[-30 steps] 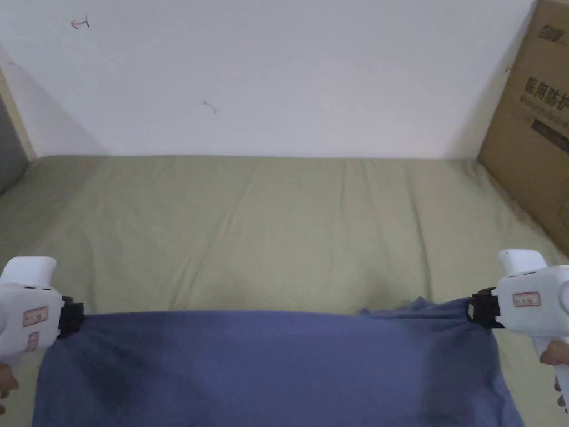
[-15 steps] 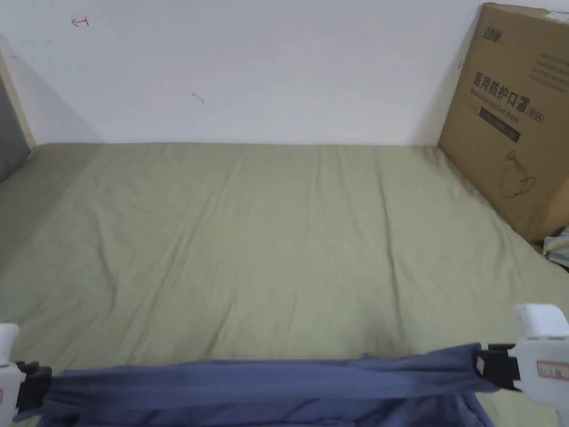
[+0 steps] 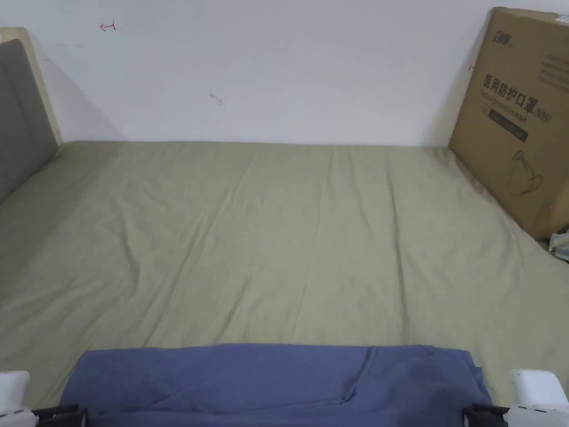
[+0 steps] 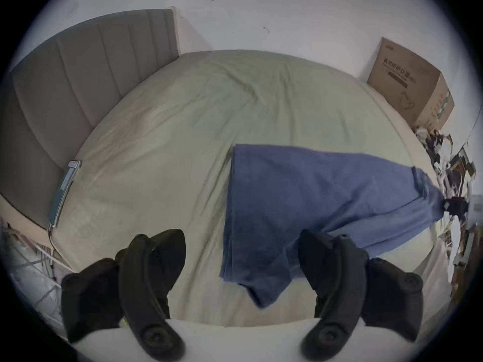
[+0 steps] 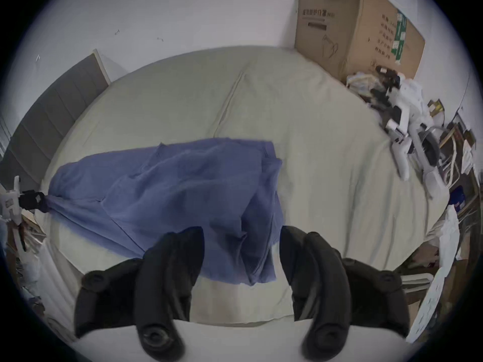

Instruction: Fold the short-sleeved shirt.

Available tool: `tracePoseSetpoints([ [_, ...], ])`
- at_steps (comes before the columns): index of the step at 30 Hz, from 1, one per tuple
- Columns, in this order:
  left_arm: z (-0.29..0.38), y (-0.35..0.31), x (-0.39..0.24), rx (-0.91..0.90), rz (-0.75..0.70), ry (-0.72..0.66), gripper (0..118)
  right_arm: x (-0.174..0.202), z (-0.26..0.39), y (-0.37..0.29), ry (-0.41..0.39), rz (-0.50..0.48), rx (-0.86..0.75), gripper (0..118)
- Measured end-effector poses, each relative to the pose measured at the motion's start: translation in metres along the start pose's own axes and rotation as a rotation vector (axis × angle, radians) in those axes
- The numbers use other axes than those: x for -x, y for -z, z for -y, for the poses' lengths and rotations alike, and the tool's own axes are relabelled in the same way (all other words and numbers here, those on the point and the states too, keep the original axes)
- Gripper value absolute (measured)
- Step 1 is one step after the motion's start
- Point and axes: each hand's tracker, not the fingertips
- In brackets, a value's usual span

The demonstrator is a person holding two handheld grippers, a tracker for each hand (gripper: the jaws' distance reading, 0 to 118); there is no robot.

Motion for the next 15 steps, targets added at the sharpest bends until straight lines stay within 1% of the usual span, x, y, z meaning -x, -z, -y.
tracePoseSetpoints([
  [3,-0.013,-0.016,0.003,-0.053,0.012,-0.021,94,0.009,-0.013,-0.021,0.037,-0.003,-0.102,65],
  [4,-0.017,-0.021,0.001,-0.067,0.016,-0.025,93,0.014,-0.018,-0.027,0.039,-0.005,-0.142,65],
  [5,-0.019,-0.032,-0.008,-0.078,0.031,-0.026,91,0.021,-0.024,-0.034,0.021,-0.003,-0.187,64],
  [6,-0.023,-0.038,-0.011,-0.092,0.054,-0.032,80,0.030,-0.030,-0.041,0.000,0.012,-0.231,62],
  [7,-0.026,-0.042,-0.013,-0.100,0.070,-0.036,63,0.039,-0.035,-0.046,-0.018,0.026,-0.266,55],
  [8,-0.029,-0.047,-0.016,-0.113,0.095,-0.033,39,0.052,-0.041,-0.051,-0.050,0.041,-0.300,37],
  [9,-0.029,-0.053,-0.022,-0.125,0.106,-0.035,5,0.064,-0.047,-0.055,-0.078,0.027,-0.321,10],
  [10,-0.030,-0.056,-0.024,-0.124,0.113,-0.034,0,0.077,-0.052,-0.057,-0.095,0.032,-0.345,2],
  [11,-0.029,-0.058,-0.028,-0.115,0.118,-0.027,0,0.093,-0.056,-0.059,-0.108,0.037,-0.393,1],
  [13,-0.026,-0.062,-0.030,-0.111,0.146,-0.036,0,0.116,-0.061,-0.063,-0.110,0.036,-0.460,1],
  [15,-0.022,-0.066,-0.027,-0.117,0.179,-0.073,0,0.139,-0.065,-0.064,-0.093,0.063,-0.565,1],
])
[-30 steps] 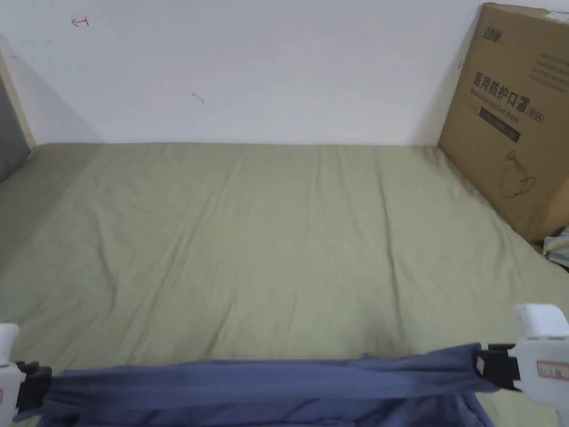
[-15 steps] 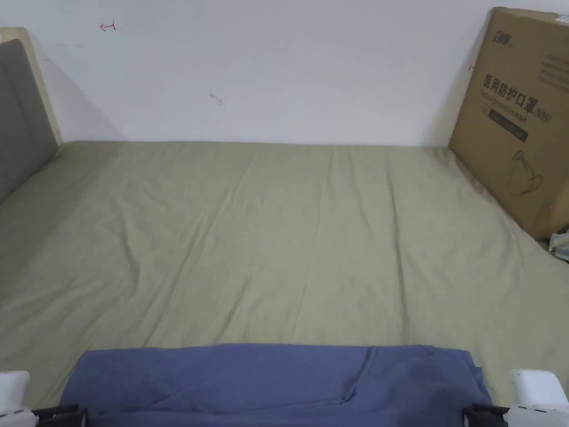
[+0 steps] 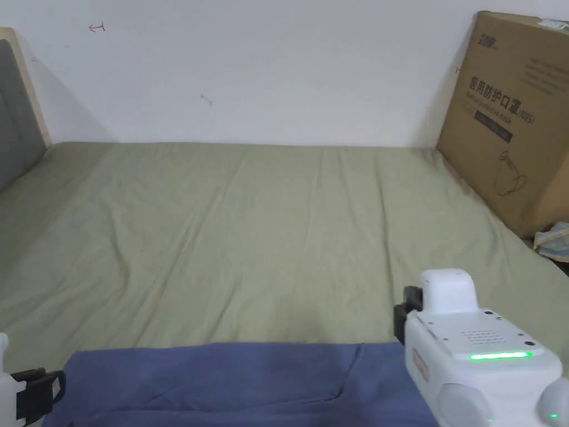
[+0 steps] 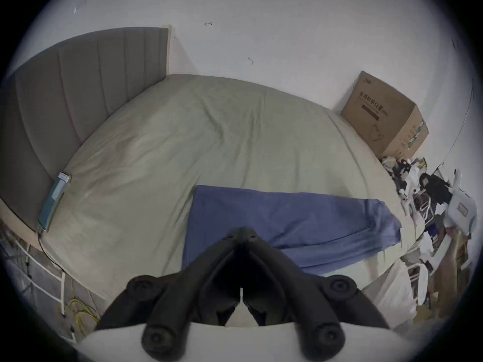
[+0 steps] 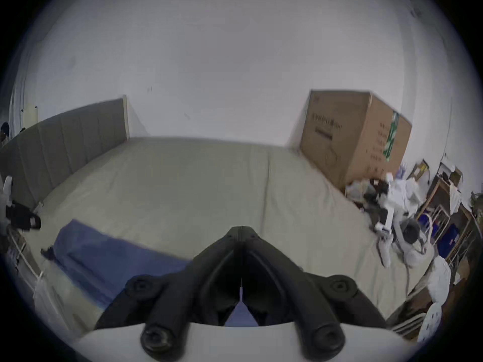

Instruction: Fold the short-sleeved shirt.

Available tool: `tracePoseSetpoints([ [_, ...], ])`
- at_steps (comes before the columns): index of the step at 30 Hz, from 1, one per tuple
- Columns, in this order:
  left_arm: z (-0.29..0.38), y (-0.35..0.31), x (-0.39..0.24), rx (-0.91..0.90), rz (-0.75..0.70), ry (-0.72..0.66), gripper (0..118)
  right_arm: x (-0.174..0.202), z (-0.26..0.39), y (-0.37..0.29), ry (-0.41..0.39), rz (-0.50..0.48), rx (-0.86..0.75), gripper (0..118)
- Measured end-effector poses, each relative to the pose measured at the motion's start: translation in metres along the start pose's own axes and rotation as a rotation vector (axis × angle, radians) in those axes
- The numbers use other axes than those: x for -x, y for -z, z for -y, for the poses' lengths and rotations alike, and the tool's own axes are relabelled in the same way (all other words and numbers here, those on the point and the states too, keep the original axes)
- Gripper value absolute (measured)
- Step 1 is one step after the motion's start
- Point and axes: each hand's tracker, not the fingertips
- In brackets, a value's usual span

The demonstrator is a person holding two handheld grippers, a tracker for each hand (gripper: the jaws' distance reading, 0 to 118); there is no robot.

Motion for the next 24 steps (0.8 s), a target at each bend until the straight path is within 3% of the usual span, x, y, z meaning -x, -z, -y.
tracePoseSetpoints([
  [3,0.002,-0.006,0.010,-0.013,0.020,-0.046,0,0.028,-0.010,-0.002,0.019,-0.013,-0.090,1],
  [7,0.003,-0.012,0.028,-0.019,0.021,-0.084,0,0.061,-0.018,-0.001,-0.048,0.029,-0.193,1],
  [13,0.011,0.006,0.072,0.034,0.145,-0.265,4,0.082,-0.018,0.008,0.016,-0.029,-0.172,1],
  [14,0.013,0.014,0.083,0.058,0.173,-0.307,16,0.085,-0.017,0.009,0.022,-0.028,-0.161,1],
  [15,0.017,0.023,0.093,0.088,0.197,-0.352,45,0.086,-0.015,0.011,0.023,-0.029,-0.161,1],
  [16,0.020,0.030,0.100,0.104,0.225,-0.388,66,0.087,-0.013,0.010,0.035,-0.027,-0.170,1],
  [18,0.029,0.046,0.113,0.142,0.275,-0.448,97,0.092,-0.013,0.013,0.037,-0.017,-0.161,1],
  [20,0.035,0.060,0.121,0.162,0.303,-0.492,112,0.095,-0.013,0.017,0.035,-0.022,-0.140,1],
  [24,0.046,0.082,0.135,0.198,0.351,-0.572,112,0.101,-0.012,0.026,0.009,-0.026,-0.108,1],
])
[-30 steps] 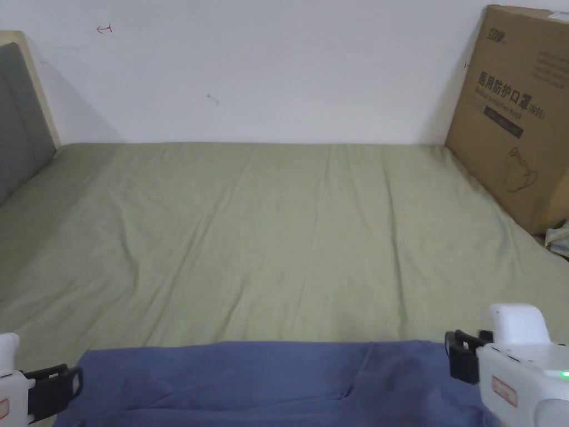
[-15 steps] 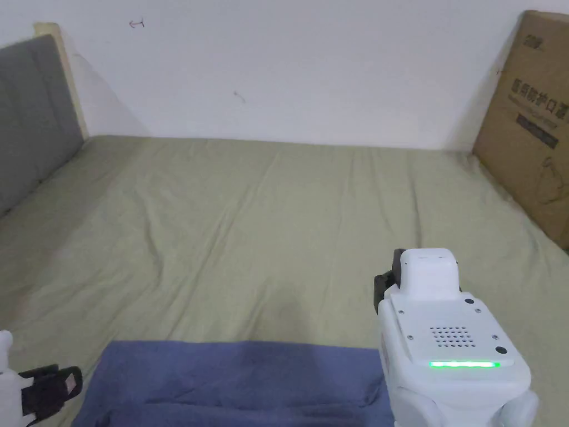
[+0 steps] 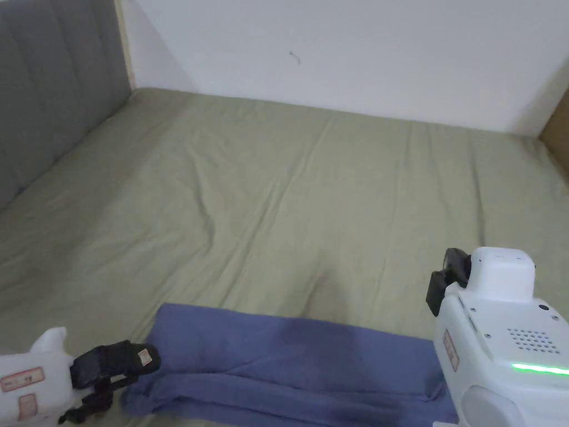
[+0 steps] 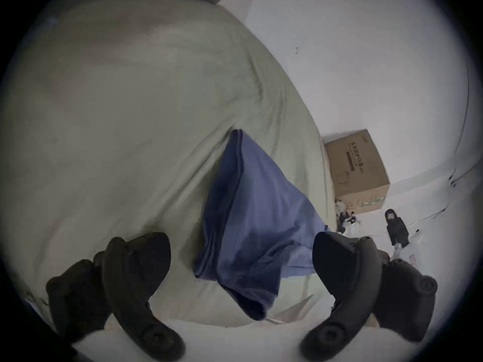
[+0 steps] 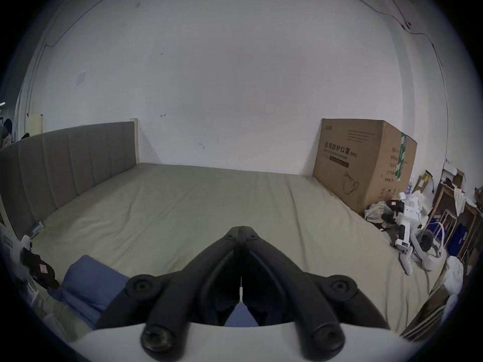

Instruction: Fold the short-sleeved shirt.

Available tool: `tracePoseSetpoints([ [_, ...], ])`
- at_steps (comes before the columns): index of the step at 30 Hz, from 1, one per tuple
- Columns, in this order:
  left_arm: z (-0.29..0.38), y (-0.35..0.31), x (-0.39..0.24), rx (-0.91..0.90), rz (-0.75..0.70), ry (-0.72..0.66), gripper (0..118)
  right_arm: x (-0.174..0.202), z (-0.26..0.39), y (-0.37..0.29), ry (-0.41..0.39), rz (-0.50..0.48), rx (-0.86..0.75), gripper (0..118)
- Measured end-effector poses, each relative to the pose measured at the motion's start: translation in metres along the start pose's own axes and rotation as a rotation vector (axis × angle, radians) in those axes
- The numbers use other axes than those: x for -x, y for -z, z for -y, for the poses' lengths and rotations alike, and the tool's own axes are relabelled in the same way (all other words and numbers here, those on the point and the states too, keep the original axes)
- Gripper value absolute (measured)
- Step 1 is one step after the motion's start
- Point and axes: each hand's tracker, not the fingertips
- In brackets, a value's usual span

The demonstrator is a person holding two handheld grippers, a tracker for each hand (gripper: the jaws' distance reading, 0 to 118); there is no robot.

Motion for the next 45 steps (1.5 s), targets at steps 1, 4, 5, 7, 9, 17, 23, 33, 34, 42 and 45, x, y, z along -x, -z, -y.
tracePoseSetpoints([
  [1,0.000,0.005,0.004,0.014,0.052,-0.021,112,0.001,0.000,0.002,-0.001,0.002,0.007,1],
  [4,-0.004,0.016,0.007,-0.008,0.158,-0.066,113,0.003,0.001,0.007,0.003,-0.004,0.036,1],
  [5,-0.007,0.021,0.009,-0.008,0.175,-0.080,113,0.004,0.002,0.009,0.005,-0.005,0.040,1],
  [7,-0.012,0.031,0.011,-0.010,0.185,-0.101,113,0.005,0.002,0.012,0.006,-0.010,0.058,1],
  [9,-0.016,0.040,0.010,-0.008,0.227,-0.115,112,0.005,0.004,0.013,0.007,-0.016,0.068,1],
  [17,-0.029,0.053,0.002,0.070,0.079,-0.072,9,-0.002,0.011,0.022,0.058,-0.031,0.149,1],
  [23,-0.031,0.036,0.001,0.037,0.110,-0.078,7,-0.016,0.014,0.022,0.076,-0.015,0.174,1],
  [33,-0.047,0.014,-0.010,0.009,0.030,-0.021,7,-0.038,0.016,0.017,0.137,0.006,0.185,1],
  [34,-0.048,0.009,-0.009,-0.007,0.009,-0.019,7,-0.041,0.017,0.017,0.138,0.007,0.190,1],
  [42,-0.042,-0.007,-0.051,-0.062,-0.118,0.038,7,-0.064,0.027,0.012,0.188,0.010,0.219,1],
  [45,-0.036,-0.002,-0.101,-0.080,-0.181,0.108,7,-0.079,0.029,0.008,0.222,0.011,0.220,1],
])
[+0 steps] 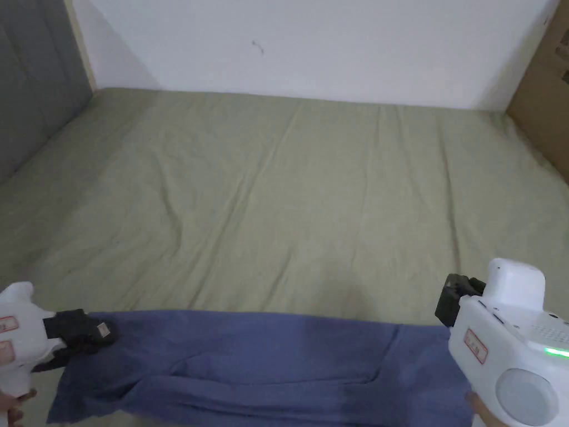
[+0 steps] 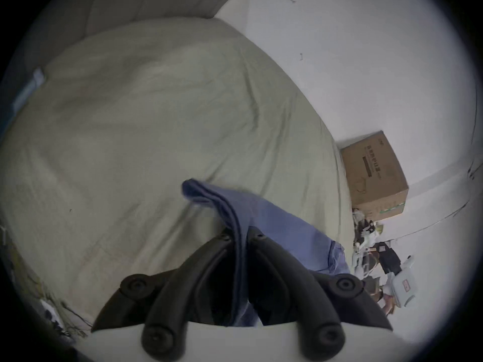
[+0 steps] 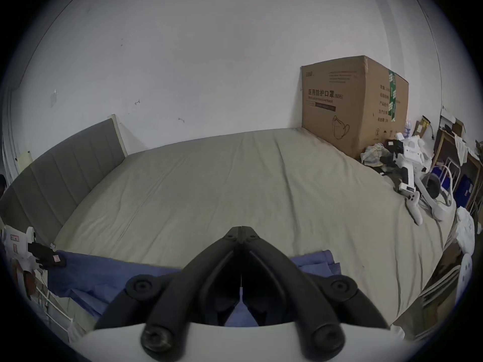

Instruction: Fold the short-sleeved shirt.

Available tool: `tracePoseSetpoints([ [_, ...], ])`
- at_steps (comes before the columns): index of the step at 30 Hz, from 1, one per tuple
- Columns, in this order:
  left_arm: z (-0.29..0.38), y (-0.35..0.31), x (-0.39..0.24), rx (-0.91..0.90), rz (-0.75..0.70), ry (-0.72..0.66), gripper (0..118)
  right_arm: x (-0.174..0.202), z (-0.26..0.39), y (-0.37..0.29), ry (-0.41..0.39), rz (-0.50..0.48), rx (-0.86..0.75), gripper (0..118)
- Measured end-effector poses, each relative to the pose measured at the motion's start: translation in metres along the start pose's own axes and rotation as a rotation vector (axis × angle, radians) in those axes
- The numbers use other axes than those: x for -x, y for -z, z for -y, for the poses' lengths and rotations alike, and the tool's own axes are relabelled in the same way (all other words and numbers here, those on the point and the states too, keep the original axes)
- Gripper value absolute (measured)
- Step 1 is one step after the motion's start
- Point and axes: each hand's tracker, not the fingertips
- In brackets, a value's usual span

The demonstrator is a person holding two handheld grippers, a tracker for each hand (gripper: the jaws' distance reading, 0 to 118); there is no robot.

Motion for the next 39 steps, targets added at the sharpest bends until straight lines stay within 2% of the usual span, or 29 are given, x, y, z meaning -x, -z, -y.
tracePoseSetpoints([
  [6,0.015,0.009,-0.133,-0.002,-0.048,0.336,7,-0.035,-0.004,-0.009,0.048,0.012,-0.002,1],
  [9,0.037,0.030,-0.193,0.033,-0.011,0.492,7,-0.055,-0.004,-0.013,0.111,0.011,-0.002,1],
  [12,0.072,0.063,-0.240,0.095,0.013,0.631,7,-0.070,-0.005,-0.015,0.123,0.030,0.002,1],
  [15,0.109,0.107,-0.266,0.201,0.011,0.712,7,-0.083,-0.005,-0.020,0.129,0.049,-0.006,1],
  [18,0.141,0.147,-0.277,0.297,0.055,0.708,11,-0.093,-0.004,-0.021,0.147,0.053,-0.009,1],
  [20,0.156,0.165,-0.278,0.353,0.065,0.694,27,-0.099,-0.003,-0.020,0.150,0.062,-0.004,1],
  [22,0.172,0.180,-0.277,0.368,0.071,0.704,66,-0.105,0.000,-0.018,0.164,0.069,0.007,1],
  [24,0.181,0.191,-0.274,0.396,0.071,0.707,79,-0.109,0.004,-0.015,0.175,0.076,0.017,1],
  [26,0.185,0.196,-0.270,0.395,0.069,0.686,100,-0.111,0.007,-0.013,0.181,0.082,0.030,1],
  [30,0.164,0.182,-0.261,0.346,0.105,0.564,101,-0.112,0.011,-0.012,0.186,0.077,0.047,1],
  [32,0.149,0.164,-0.250,0.303,0.152,0.513,98,-0.112,0.012,-0.012,0.183,0.073,0.052,1],
  [33,0.141,0.154,-0.245,0.270,0.164,0.487,83,-0.112,0.013,-0.012,0.182,0.072,0.052,1],
  [34,0.134,0.145,-0.237,0.237,0.169,0.469,61,-0.112,0.013,-0.012,0.182,0.070,0.053,1],
  [36,0.125,0.134,-0.221,0.194,0.088,0.490,6,-0.112,0.013,-0.012,0.188,0.064,0.056,1],
  [39,0.120,0.131,-0.191,0.178,-0.027,0.506,5,-0.112,0.014,-0.013,0.190,0.062,0.053,1],
])
